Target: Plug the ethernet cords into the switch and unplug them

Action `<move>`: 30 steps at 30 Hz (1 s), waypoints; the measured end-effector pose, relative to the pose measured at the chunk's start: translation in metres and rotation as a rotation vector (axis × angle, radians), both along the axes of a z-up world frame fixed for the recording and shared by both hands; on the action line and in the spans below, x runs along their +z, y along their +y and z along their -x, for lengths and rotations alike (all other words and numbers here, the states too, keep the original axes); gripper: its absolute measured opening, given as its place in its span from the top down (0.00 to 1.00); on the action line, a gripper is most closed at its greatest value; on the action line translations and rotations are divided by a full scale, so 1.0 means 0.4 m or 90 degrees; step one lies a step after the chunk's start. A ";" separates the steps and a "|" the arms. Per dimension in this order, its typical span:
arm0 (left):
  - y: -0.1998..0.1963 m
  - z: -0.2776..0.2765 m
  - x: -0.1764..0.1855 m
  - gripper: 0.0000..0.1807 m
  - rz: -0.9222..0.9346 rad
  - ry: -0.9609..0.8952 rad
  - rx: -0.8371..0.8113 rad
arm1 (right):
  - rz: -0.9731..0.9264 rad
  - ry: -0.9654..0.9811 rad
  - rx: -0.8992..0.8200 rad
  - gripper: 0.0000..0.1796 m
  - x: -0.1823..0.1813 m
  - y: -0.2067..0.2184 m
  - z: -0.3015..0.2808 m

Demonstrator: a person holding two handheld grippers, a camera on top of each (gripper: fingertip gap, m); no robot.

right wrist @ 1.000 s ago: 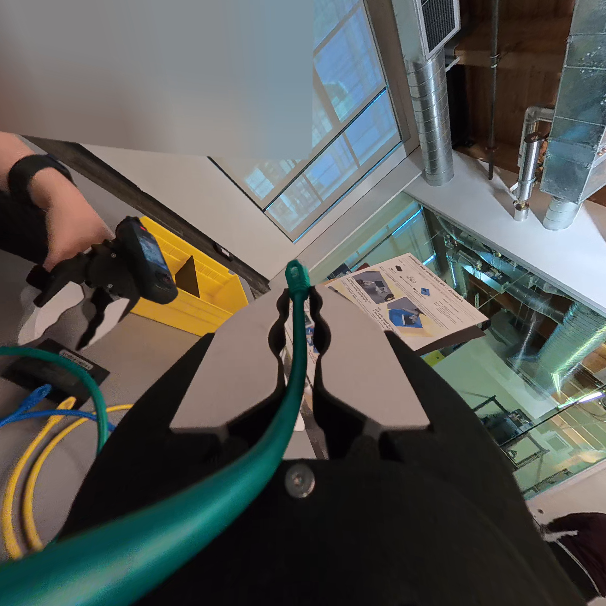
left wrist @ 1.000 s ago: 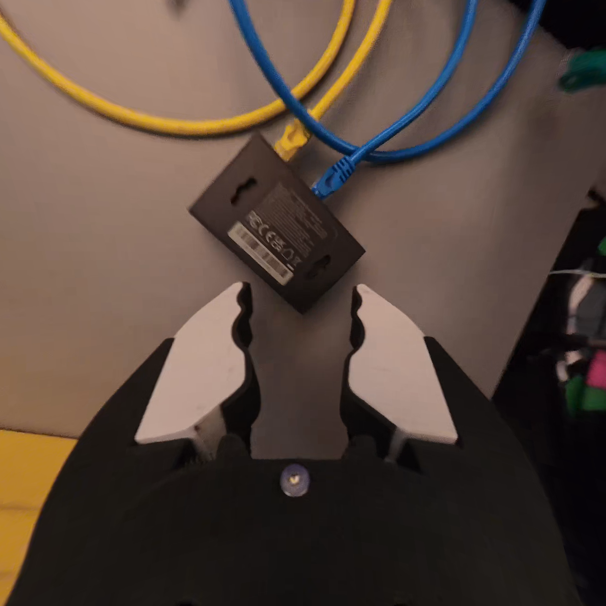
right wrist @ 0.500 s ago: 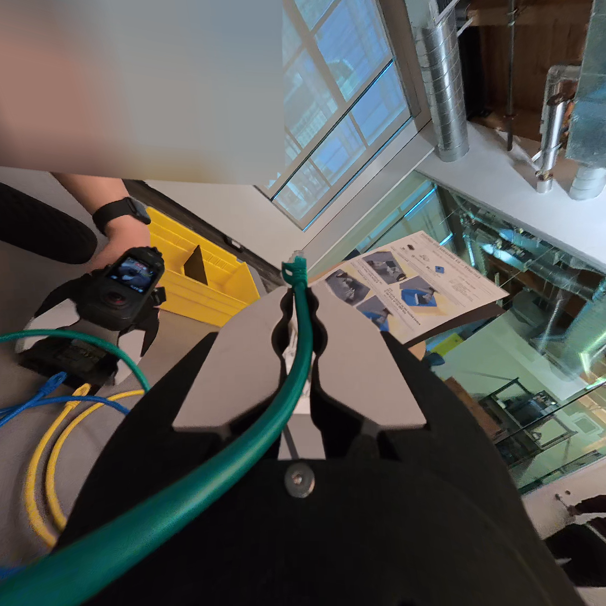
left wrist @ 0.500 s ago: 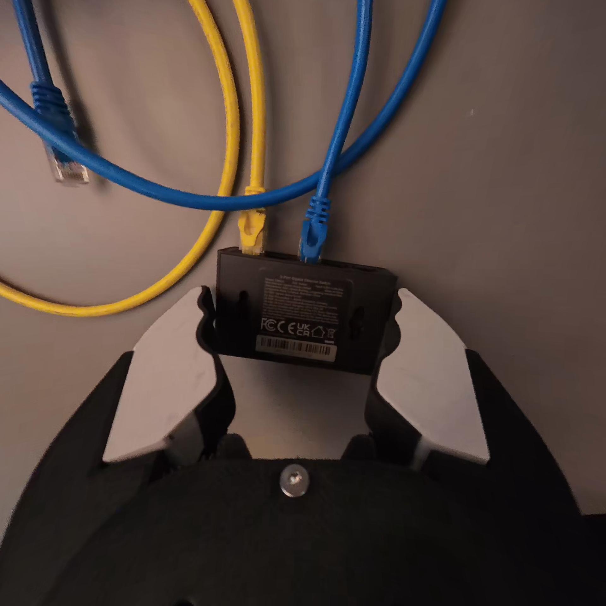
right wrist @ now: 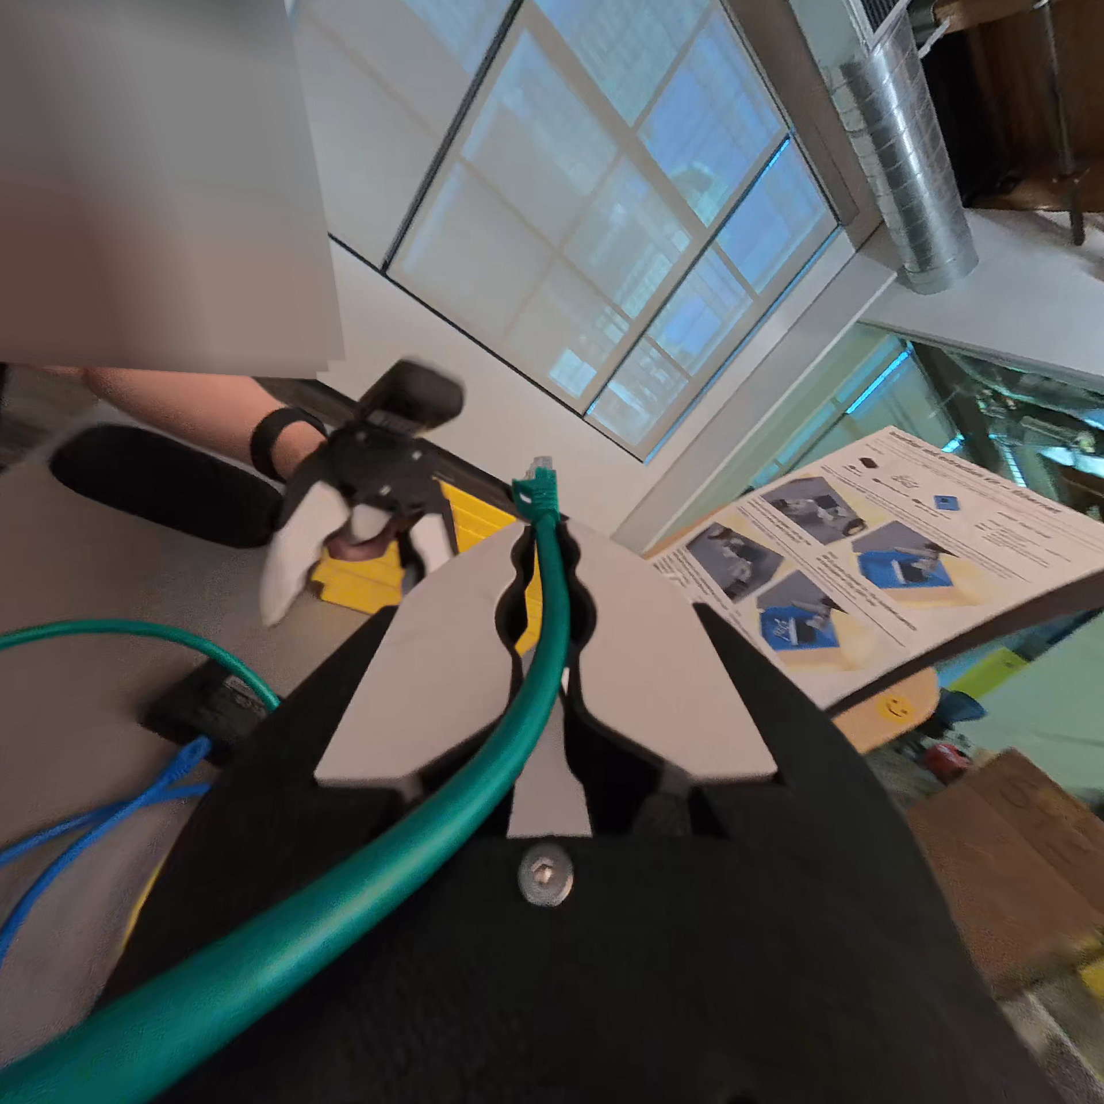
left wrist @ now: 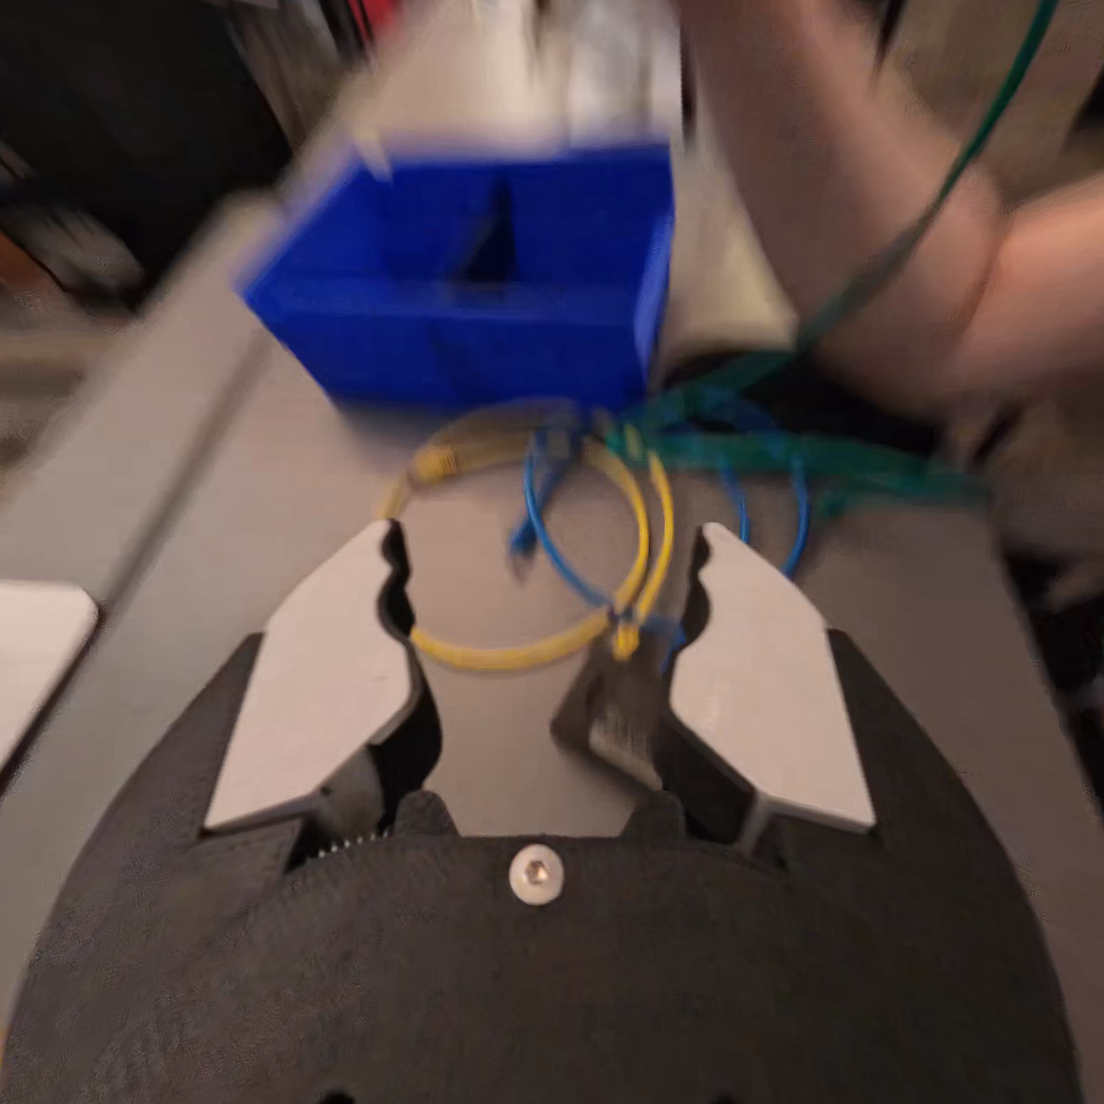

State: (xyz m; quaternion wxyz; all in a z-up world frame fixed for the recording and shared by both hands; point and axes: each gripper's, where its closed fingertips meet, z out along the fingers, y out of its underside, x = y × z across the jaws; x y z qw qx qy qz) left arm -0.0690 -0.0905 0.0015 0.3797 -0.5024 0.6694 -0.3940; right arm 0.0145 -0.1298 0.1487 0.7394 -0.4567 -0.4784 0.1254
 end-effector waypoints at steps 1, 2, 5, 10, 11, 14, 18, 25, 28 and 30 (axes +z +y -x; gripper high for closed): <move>0.000 -0.001 0.093 0.58 0.027 -0.107 0.007 | 0.009 0.009 0.017 0.96 -0.001 0.005 0.014; -0.001 0.005 0.177 0.65 0.045 -0.208 0.010 | 0.023 0.020 0.033 0.96 -0.001 0.012 0.030; 0.007 0.015 0.311 0.67 0.002 -0.356 0.040 | 0.082 0.039 0.098 0.96 -0.017 0.027 0.090; -0.029 -0.010 0.301 0.77 -0.065 -0.353 0.000 | 0.162 0.014 0.159 0.96 -0.072 0.053 0.180; -0.035 -0.002 0.299 0.80 -0.071 -0.368 -0.010 | 0.172 0.006 0.165 0.96 -0.083 0.057 0.191; -0.048 0.009 0.264 0.92 -0.082 -0.345 -0.044 | 0.194 0.002 0.179 0.96 -0.103 0.068 0.209; -0.037 0.015 0.261 0.93 -0.013 -0.323 -0.046 | 0.203 0.010 0.185 0.96 -0.113 0.080 0.216; -0.042 0.021 0.269 0.93 0.365 -0.213 -0.091 | -0.148 -0.107 -0.027 0.88 -0.084 0.090 0.203; -0.035 0.031 0.267 0.93 0.470 -0.173 -0.100 | -0.222 -0.177 -0.079 0.87 -0.079 0.076 0.220; -0.032 0.036 0.260 0.93 0.496 -0.149 -0.100 | -0.261 -0.231 -0.111 0.88 -0.085 0.073 0.231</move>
